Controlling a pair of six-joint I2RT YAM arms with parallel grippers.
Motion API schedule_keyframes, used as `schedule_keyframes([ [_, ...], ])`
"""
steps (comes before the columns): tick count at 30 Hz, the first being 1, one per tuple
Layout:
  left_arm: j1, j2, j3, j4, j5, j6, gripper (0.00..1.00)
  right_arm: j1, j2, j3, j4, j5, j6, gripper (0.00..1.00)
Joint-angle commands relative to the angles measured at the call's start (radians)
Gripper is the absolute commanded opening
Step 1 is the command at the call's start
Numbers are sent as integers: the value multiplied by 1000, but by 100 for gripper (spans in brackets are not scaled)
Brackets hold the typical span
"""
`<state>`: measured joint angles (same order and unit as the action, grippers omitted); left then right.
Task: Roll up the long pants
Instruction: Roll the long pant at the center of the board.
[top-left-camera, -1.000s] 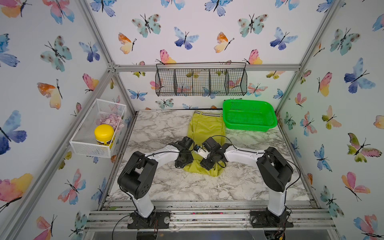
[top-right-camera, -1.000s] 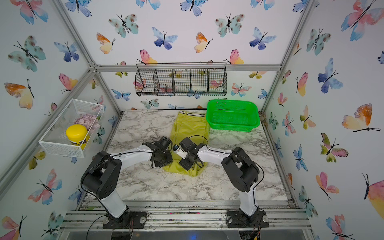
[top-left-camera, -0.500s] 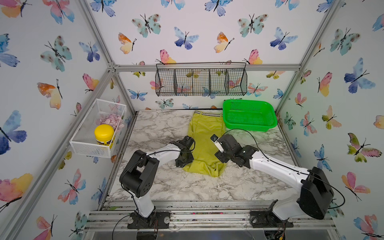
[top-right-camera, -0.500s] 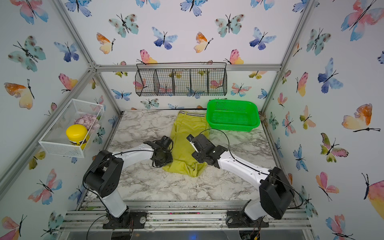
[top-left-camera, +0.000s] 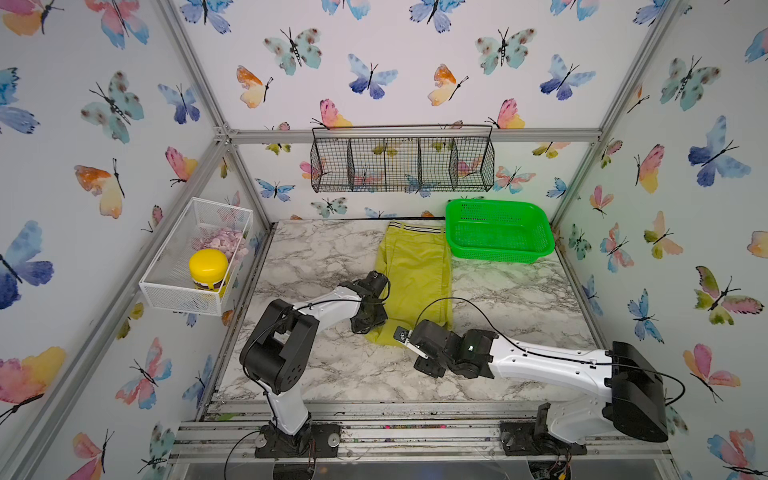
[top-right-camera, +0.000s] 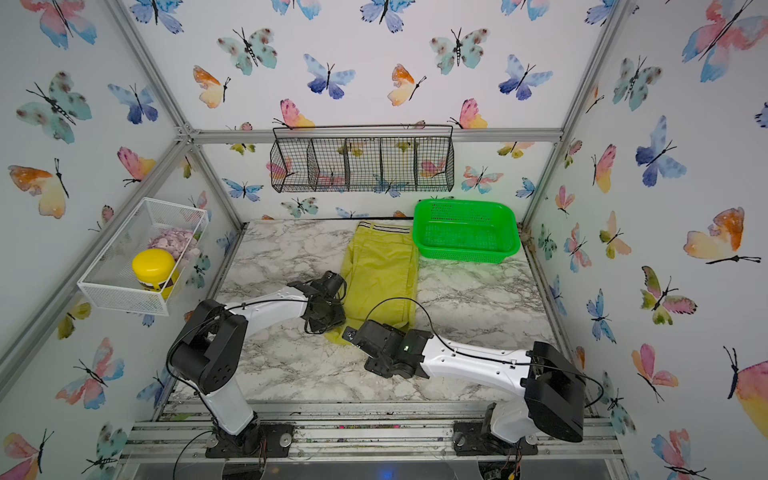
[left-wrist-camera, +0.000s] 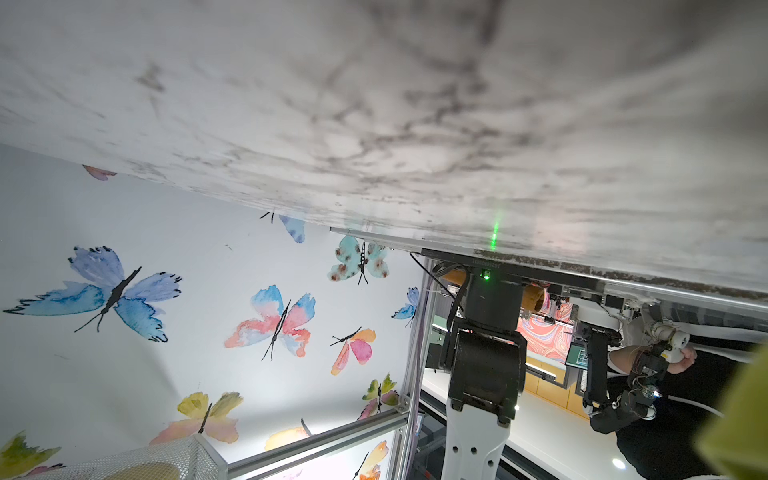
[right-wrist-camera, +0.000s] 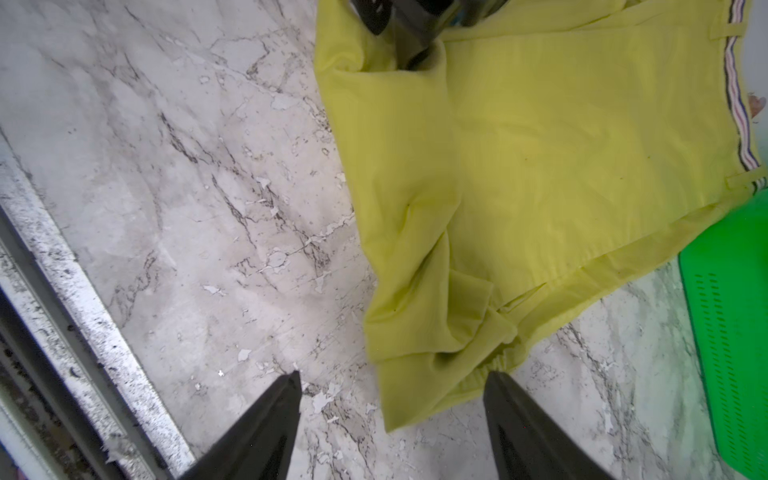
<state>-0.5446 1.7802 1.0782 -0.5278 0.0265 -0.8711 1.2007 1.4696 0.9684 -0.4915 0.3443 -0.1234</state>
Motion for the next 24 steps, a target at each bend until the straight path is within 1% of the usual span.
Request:
schedule_keyframes([
  [1,12,100,-69,8,50,-5,0,20,75,-5,96,-4,-38,75],
  [5,20,98,-89,30,75,-10,0,27,195,52,153,36,-135,76],
  [9,33,93,-105,55,98,-10,0,28,308,55,260,146,-240,78],
  [12,40,92,-109,60,108,-6,0,22,352,28,371,219,-308,80],
  [16,48,90,-118,61,119,4,0,-12,394,33,414,229,-312,79],
  [20,58,94,-131,64,137,14,0,-57,428,44,434,223,-334,67],
  [22,65,92,-140,71,149,18,0,-82,447,52,424,210,-335,58],
  [23,72,90,-144,72,153,19,0,-90,457,59,417,209,-330,52],
  [24,80,86,-148,76,158,24,0,-94,464,66,404,198,-328,33],
])
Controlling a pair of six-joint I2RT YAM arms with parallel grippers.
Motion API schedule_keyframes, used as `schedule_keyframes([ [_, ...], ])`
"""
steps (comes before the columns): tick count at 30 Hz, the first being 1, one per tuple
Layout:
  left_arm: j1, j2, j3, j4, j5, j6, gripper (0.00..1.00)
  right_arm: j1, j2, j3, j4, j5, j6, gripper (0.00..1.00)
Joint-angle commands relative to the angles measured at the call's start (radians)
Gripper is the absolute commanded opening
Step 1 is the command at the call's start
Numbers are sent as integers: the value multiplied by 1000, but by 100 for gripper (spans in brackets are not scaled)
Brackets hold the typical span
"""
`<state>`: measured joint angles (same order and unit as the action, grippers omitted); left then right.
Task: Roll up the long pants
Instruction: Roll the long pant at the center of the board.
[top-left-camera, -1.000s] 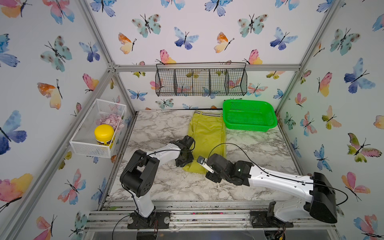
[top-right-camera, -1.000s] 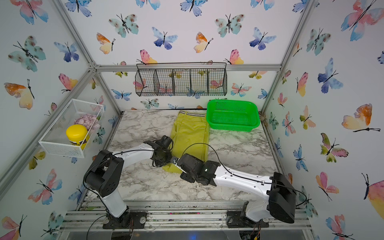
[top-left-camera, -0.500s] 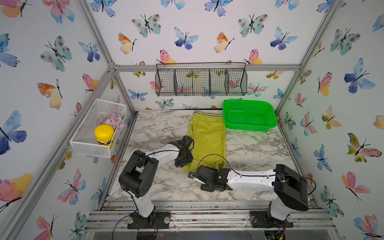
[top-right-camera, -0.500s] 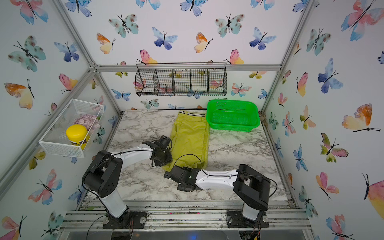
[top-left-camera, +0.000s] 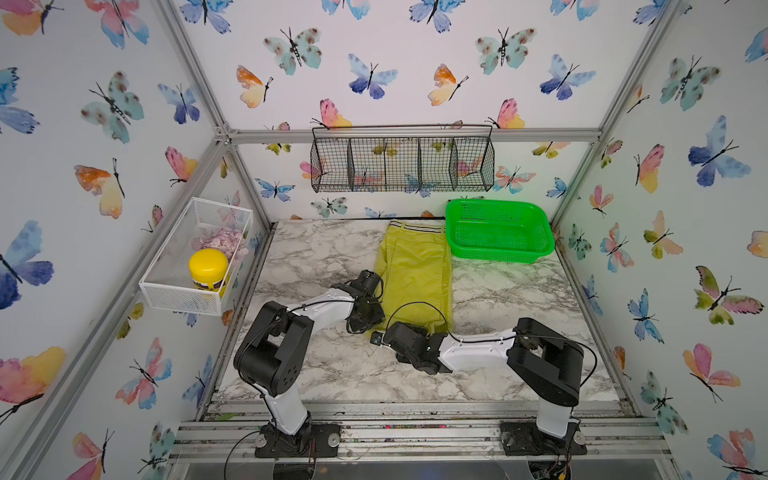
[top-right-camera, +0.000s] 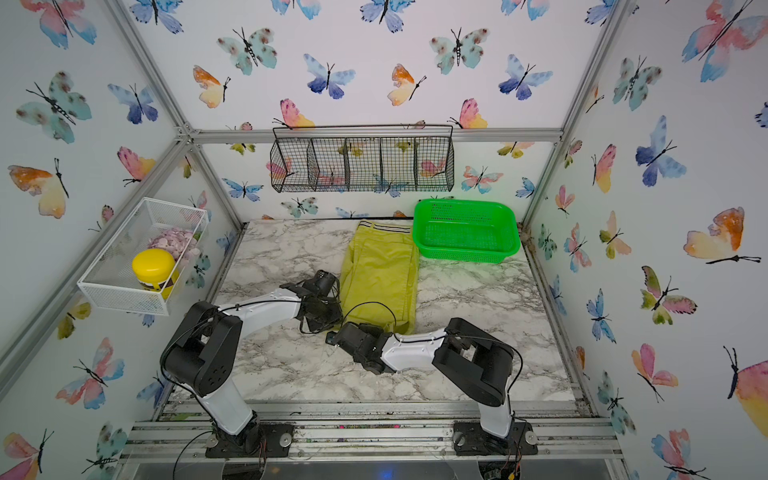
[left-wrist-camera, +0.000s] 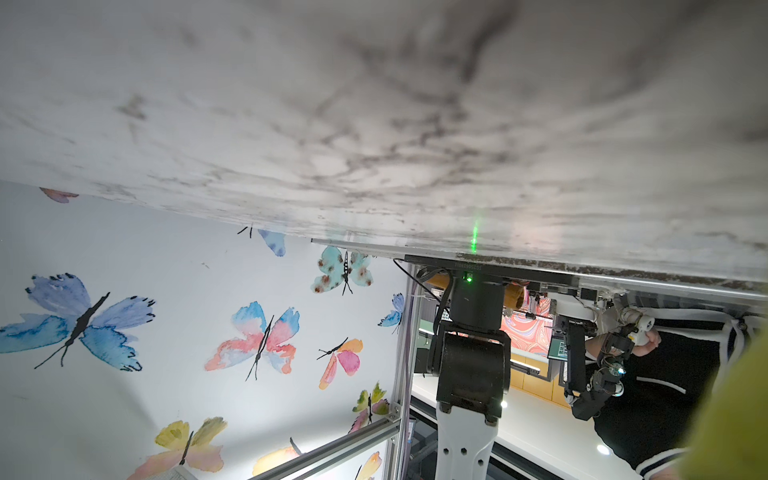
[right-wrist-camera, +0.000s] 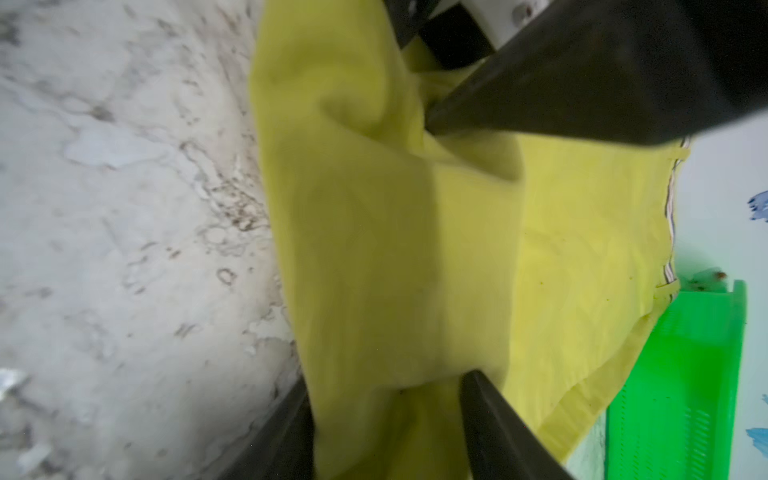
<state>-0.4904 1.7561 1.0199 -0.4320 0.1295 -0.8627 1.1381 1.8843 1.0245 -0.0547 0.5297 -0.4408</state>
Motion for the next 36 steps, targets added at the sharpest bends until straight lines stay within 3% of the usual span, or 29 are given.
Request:
schedule_keyframes([
  [1,33,107,-89,-21,59,19,0,-32,53,16,-44,15,-2,17],
  [3,50,95,-90,-21,71,28,0,-31,55,31,-81,-3,14,4],
  [7,95,50,-68,-39,90,42,0,-31,30,76,-190,-91,50,4],
  [13,184,-49,48,-97,100,60,0,-31,15,233,-470,-392,99,4],
  [17,211,-43,147,-103,113,49,0,-31,8,298,-588,-590,116,4],
  [25,200,61,283,-43,177,4,0,-32,-1,355,-711,-842,118,4],
  [36,52,231,280,-6,222,7,0,-110,23,356,-662,-928,96,4],
])
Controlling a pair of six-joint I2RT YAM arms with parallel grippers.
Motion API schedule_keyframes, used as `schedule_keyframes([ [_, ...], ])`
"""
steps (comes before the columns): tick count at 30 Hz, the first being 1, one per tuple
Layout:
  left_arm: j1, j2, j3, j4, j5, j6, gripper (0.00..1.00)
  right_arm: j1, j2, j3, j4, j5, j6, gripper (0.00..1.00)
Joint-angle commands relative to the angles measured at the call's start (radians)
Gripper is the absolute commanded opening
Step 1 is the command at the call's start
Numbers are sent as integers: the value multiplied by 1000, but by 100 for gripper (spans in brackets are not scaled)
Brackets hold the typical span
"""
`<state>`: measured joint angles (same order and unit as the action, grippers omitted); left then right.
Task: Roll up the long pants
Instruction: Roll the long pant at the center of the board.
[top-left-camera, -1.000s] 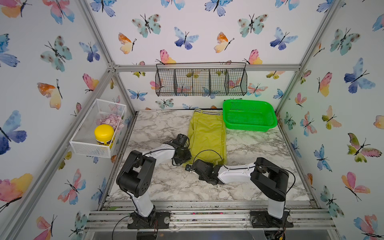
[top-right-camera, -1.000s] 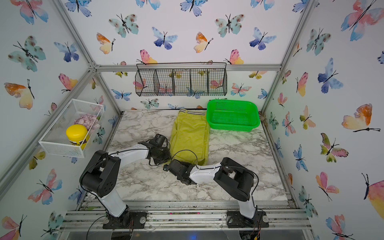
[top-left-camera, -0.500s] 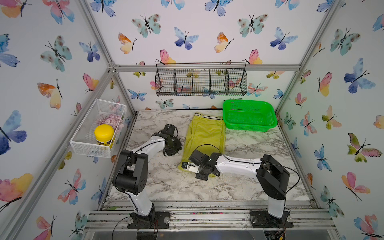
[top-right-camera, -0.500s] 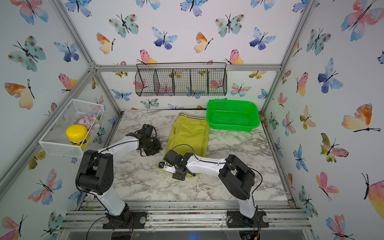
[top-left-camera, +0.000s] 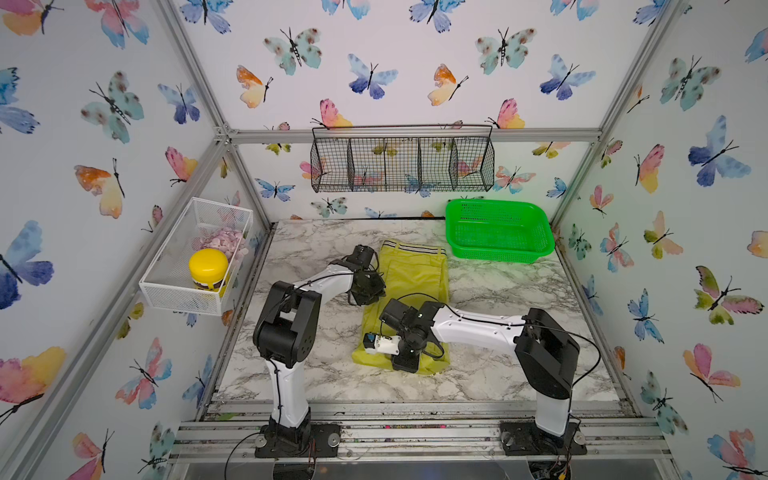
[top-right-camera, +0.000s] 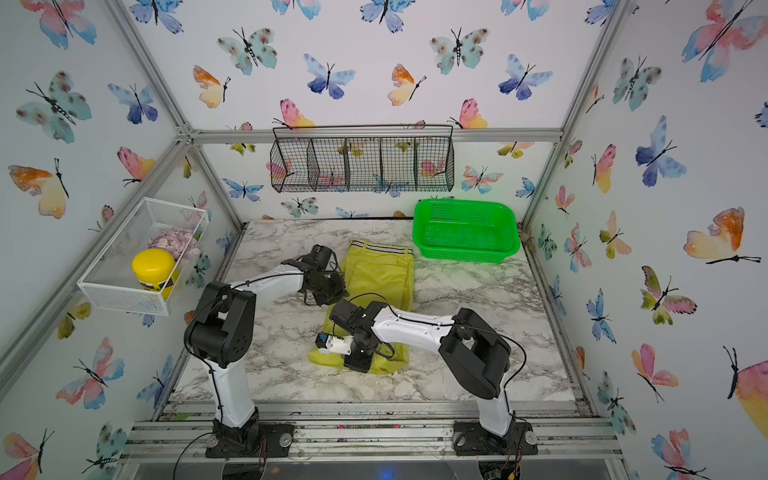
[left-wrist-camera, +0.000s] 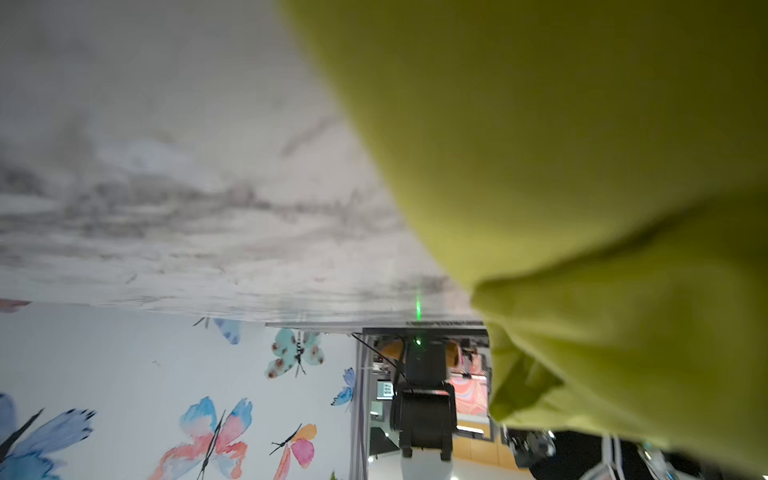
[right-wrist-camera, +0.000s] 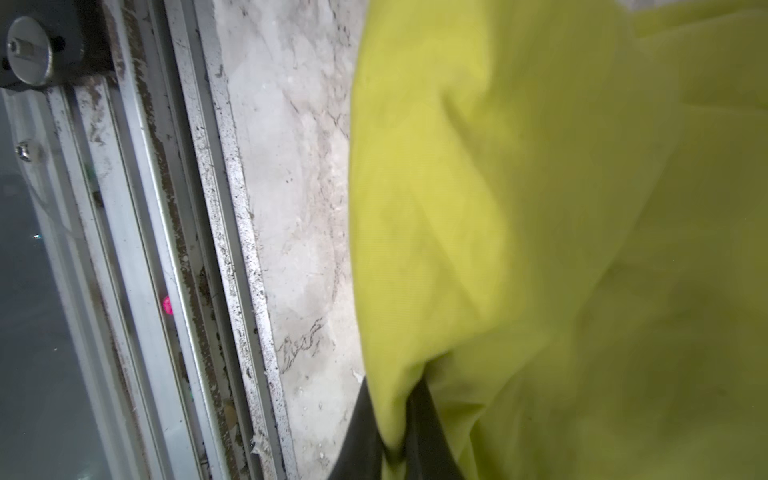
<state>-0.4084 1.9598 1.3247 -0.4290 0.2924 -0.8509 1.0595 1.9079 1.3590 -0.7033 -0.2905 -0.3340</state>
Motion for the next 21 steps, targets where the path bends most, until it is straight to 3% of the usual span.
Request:
schedule_keyframes([
  [1,-36,31,-39,-4,59,-1,0,-55,-1,20,-4,-124,-11,4],
  [9,-38,31,-151,-16,30,50,0,-219,78,62,49,-239,-26,4],
  [16,-34,10,-209,-12,30,57,0,-283,160,77,112,-214,-5,4],
  [18,-12,-37,-238,14,36,46,0,-285,177,70,120,-194,-2,4],
  [21,81,-218,-344,138,95,0,0,-285,191,37,153,-179,13,6],
])
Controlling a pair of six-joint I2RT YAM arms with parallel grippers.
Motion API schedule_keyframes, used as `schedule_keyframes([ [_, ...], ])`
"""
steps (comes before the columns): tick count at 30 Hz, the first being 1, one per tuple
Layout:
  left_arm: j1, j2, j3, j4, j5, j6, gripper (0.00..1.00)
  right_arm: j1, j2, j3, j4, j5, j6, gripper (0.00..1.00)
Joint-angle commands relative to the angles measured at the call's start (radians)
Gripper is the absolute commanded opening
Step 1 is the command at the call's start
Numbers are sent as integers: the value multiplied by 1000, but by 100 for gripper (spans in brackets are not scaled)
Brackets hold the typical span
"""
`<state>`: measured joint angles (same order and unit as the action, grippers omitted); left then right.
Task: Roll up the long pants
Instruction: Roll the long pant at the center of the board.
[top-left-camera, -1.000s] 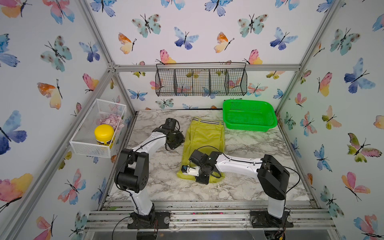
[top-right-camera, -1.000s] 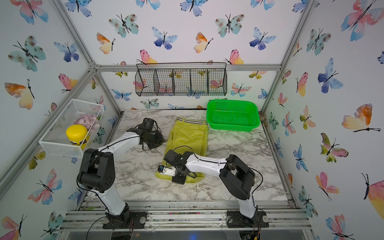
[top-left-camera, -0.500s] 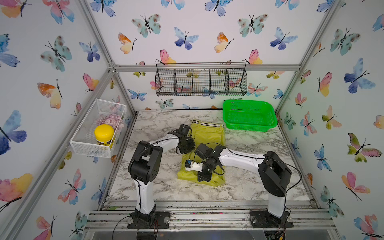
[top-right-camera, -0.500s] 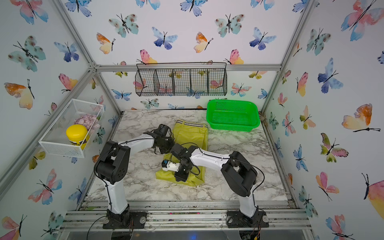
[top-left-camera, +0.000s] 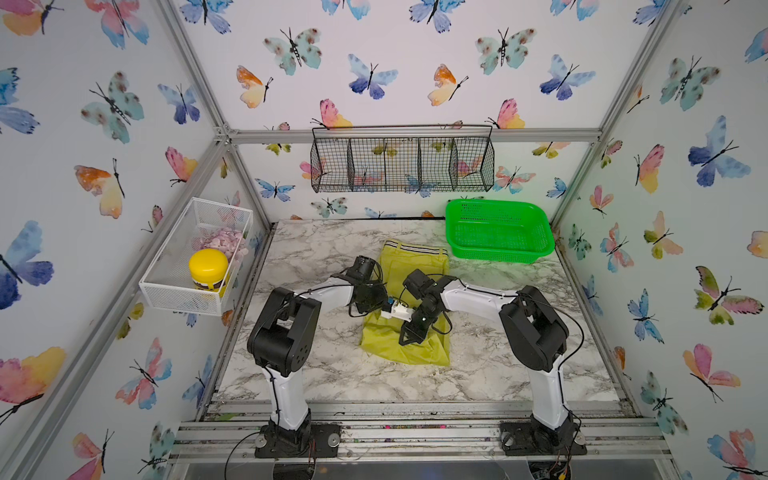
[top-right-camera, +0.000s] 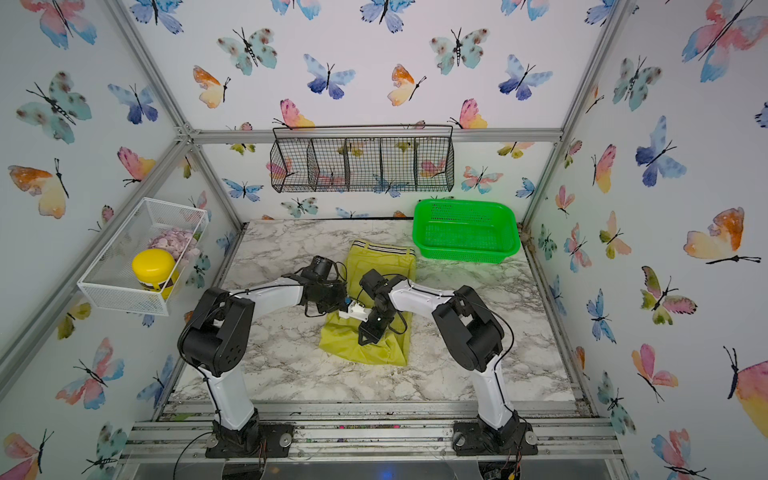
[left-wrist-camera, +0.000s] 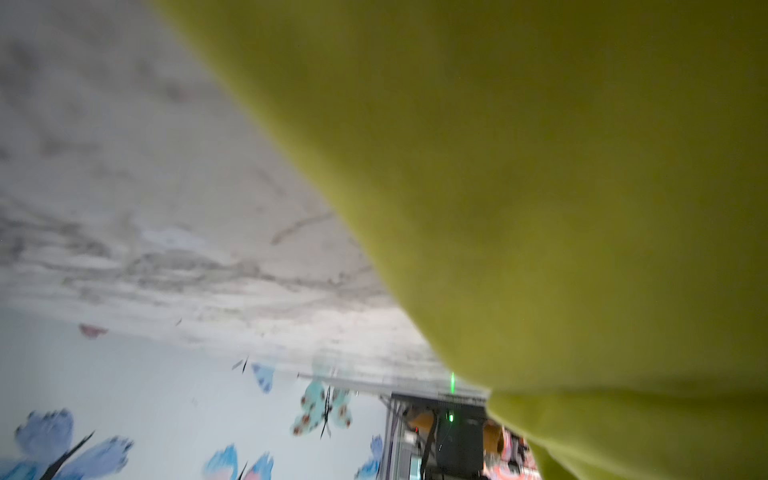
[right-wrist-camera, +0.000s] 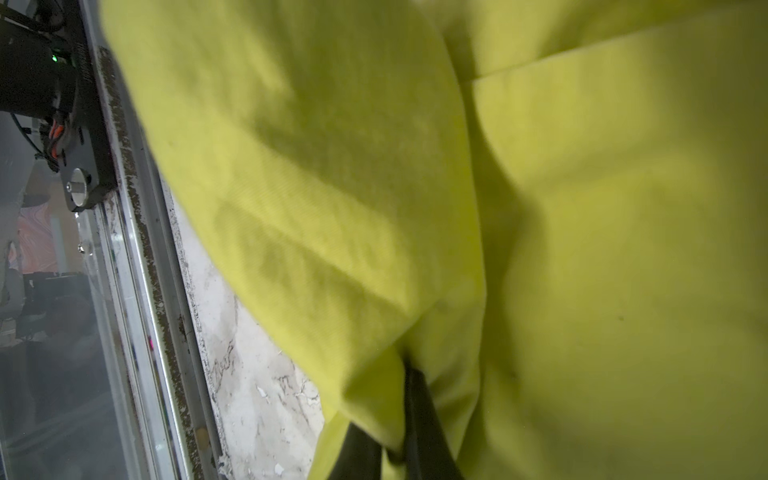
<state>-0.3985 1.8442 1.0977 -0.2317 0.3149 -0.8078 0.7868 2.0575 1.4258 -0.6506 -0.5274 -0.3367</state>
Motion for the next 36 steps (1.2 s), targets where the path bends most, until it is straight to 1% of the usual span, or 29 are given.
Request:
schedule_keyframes([
  [1,101,-179,-143,-47,64,-52,0,-12,40,-46,115,65,19,6],
  [2,128,-259,-161,-50,50,-50,0,-12,40,-67,138,80,26,7],
  [4,151,-392,-181,-99,2,-40,0,-15,42,-97,168,99,36,7],
  [5,155,-448,-186,-134,-14,-32,0,-18,48,-104,176,103,37,7],
  [8,140,-564,-232,-192,1,-52,0,-21,73,-92,174,87,42,7],
  [13,114,-670,-347,-162,63,-143,0,-21,106,-55,152,68,44,7],
  [17,102,-712,-372,-172,62,-165,0,-21,114,-56,154,74,47,7],
  [20,65,-706,-393,-174,42,-178,2,-21,122,-50,151,78,49,7],
  [23,4,-633,-403,-123,43,-189,2,-21,127,-48,149,76,50,7],
  [26,-35,-568,-384,-79,44,-191,0,-21,133,-45,144,82,51,7],
  [29,-56,-565,-359,-69,22,-187,0,-21,140,-41,141,82,51,6],
  [31,-63,-535,-331,-98,3,-166,0,-21,148,-33,136,90,53,6],
  [33,-66,-482,-316,-119,3,-146,0,-21,156,-23,130,104,54,6],
  [36,-73,-369,-298,-161,-5,-105,0,-21,163,-4,114,136,57,6],
])
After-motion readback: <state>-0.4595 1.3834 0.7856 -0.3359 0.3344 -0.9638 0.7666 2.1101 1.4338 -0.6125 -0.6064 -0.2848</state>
